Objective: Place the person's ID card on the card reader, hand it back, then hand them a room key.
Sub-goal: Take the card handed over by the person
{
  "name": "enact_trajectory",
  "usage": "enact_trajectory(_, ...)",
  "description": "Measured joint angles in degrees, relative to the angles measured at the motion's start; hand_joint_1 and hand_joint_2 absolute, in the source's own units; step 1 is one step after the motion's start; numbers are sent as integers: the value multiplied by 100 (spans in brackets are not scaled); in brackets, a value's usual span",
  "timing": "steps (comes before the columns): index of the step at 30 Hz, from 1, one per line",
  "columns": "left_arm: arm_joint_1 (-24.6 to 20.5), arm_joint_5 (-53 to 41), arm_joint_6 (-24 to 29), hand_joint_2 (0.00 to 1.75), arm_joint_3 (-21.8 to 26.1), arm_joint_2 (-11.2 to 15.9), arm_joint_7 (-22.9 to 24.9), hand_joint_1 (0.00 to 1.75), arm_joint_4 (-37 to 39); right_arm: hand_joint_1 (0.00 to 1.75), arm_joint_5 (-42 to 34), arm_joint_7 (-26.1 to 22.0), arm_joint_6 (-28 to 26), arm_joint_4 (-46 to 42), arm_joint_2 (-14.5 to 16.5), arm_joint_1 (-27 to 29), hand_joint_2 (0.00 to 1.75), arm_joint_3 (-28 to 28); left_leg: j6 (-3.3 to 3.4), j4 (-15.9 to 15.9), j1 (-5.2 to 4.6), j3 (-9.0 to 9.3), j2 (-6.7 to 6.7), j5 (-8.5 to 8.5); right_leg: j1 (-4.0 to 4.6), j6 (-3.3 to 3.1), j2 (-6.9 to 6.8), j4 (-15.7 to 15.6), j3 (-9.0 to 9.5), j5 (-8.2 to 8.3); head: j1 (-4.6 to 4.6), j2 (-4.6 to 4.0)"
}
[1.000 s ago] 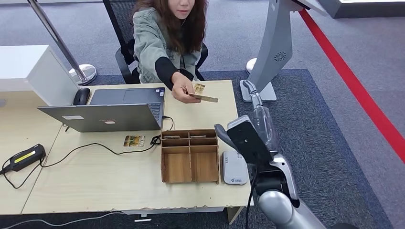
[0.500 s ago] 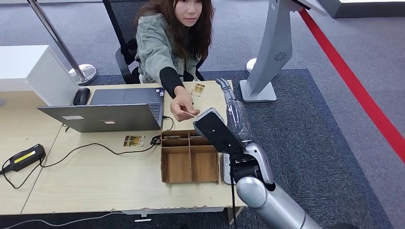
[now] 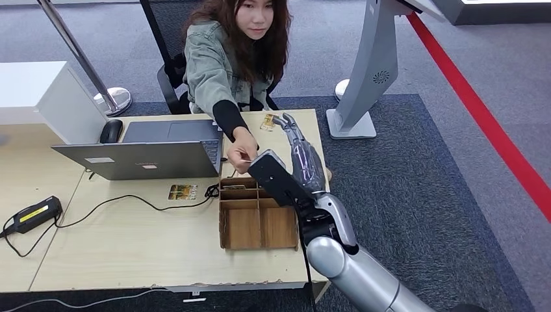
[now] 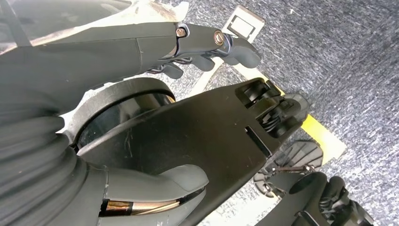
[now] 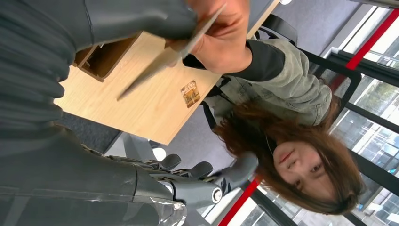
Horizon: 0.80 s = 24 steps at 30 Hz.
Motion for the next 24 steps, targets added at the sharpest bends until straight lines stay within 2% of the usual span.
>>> enact_trajectory(24,0,-113,2,175,2,-11,0,0,2,175,-255,-74,-100,222,14,-34,175,135,0,0,0,0,1,0,0,0,0,0,-1,0,-1,0)
